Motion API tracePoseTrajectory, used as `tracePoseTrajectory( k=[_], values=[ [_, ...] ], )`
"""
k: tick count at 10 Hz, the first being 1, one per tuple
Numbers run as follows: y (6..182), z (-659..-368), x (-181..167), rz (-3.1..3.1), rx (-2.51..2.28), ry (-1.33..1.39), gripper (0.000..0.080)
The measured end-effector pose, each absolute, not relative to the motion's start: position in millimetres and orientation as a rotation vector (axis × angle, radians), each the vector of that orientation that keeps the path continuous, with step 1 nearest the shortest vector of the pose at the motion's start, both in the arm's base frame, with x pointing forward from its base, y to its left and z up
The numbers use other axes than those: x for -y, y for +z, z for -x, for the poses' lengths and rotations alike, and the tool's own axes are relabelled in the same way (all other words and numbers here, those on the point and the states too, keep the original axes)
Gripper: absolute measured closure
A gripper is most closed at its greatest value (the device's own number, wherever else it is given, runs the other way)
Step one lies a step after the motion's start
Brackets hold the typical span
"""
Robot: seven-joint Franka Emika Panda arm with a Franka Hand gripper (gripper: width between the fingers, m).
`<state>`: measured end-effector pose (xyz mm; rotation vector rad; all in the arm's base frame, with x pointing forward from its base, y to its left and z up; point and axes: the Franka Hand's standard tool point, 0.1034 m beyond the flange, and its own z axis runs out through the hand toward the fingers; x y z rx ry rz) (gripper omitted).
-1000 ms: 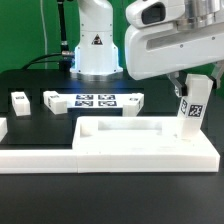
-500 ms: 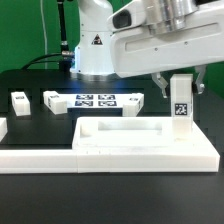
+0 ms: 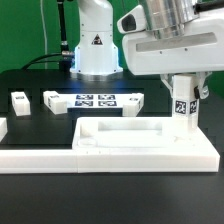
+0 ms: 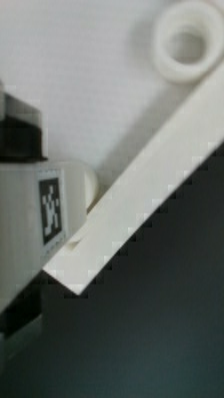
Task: Assemble desk
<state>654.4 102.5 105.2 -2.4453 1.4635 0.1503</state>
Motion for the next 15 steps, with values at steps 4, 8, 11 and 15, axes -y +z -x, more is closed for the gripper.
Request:
tracePoseTrajectory(
  k=[4, 8, 11, 15],
  values=[
    [100.9, -654, -101, 2.174, -1.742, 0.077, 0.0497],
    [123.3, -656, -104, 2.705, -0.953, 0.091, 0.0176],
    [121.5, -659, -101, 2.793, -0.637, 0.026, 0.0151],
    [116.5, -660, -91, 2.966, 0.191, -0.058, 0.0151]
  ],
)
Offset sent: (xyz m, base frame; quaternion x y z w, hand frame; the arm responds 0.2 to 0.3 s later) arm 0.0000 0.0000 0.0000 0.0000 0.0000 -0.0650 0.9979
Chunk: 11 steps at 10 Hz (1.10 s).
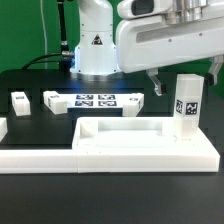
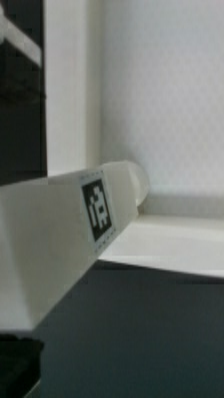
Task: Assemble desk
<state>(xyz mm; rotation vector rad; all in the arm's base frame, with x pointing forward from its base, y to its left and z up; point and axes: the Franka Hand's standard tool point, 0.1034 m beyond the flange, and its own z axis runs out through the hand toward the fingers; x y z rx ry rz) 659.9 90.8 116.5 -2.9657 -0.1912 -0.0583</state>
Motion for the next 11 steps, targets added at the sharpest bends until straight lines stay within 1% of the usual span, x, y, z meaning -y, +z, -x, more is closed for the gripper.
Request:
tracePoseTrajectory(
  k=[1, 2, 3, 4, 5, 6, 8, 11],
  values=[
    [116.4, -660, -91, 2.964, 0.078, -0.049, 0.0151],
    [116.1, -660, -92, 2.964, 0.067, -0.047, 0.0283],
    [116.0, -660, -92, 2.964, 0.010, -0.042, 0.0283],
    [116.0, -659, -93, 2.959, -0.119, -0.030, 0.0422],
    [115.0, -659, -90, 2.958, -0.218, -0.020, 0.0504],
    [114.9, -659, -90, 2.948, -0.314, -0.012, 0.0504],
    [115.9, -660, -91, 2.870, -0.759, 0.018, 0.0504],
    [113.3, -658, -103, 2.503, -1.569, 0.122, 0.0505]
  ],
)
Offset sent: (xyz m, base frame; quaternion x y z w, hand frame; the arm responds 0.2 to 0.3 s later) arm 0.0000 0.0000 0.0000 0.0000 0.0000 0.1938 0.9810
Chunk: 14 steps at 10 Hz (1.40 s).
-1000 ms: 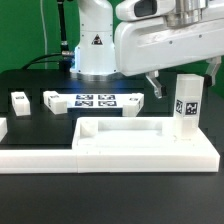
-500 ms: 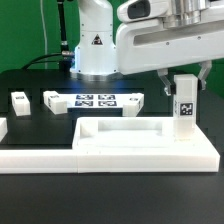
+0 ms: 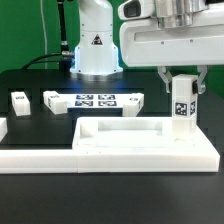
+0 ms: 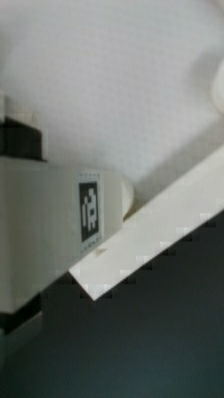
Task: Assemble desk
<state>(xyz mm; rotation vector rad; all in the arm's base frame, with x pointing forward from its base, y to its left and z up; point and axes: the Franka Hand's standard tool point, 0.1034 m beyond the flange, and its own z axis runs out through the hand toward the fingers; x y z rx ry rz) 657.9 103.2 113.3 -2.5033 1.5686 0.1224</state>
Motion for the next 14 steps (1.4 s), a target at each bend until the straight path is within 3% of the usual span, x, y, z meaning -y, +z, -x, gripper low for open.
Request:
tracePoseTrajectory(
  k=[3, 6, 7, 8, 9, 12, 14],
  values=[
    [113.5, -658, -109, 2.174, -1.905, 0.160, 0.0505],
    [113.1, -656, -111, 2.287, -1.775, 0.151, 0.0504],
    [114.5, -654, -112, 2.439, -1.577, 0.159, 0.0295],
    [114.4, -656, -112, 2.585, -1.313, 0.131, 0.0295],
    [114.7, -655, -115, 2.684, -1.140, 0.114, 0.0176],
    [114.1, -655, -111, 2.813, -0.747, 0.068, 0.0151],
    [113.4, -651, -85, 2.896, -0.372, 0.031, 0.0150]
  ],
)
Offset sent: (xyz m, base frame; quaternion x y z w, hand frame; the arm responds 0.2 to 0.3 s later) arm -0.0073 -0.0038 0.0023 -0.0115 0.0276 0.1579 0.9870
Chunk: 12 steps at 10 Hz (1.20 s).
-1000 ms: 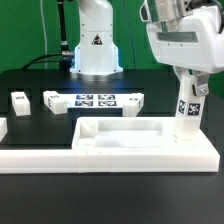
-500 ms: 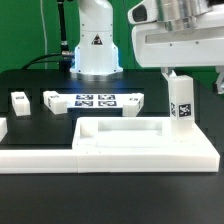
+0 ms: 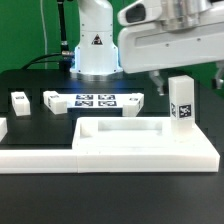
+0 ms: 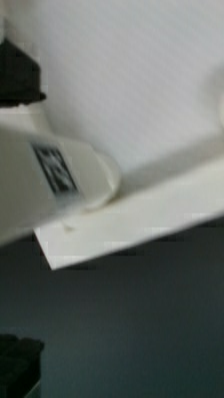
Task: Assemble desk
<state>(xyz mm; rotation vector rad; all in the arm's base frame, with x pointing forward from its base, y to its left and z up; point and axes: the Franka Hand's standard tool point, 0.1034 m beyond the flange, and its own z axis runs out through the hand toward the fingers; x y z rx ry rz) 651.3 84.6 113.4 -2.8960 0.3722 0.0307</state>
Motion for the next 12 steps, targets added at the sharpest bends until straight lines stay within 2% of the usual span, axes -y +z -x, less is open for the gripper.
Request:
tracePoseTrajectory(
  k=[3, 6, 8, 12],
  values=[
    [110.4, -650, -84, 2.945, -0.086, -0.013, 0.0150],
    [109.7, -650, -85, 2.928, -0.222, 0.003, 0.0177],
    [109.6, -650, -86, 2.905, -0.410, 0.023, 0.0507],
    [109.8, -648, -96, 2.812, -0.839, 0.074, 0.0506]
  ],
)
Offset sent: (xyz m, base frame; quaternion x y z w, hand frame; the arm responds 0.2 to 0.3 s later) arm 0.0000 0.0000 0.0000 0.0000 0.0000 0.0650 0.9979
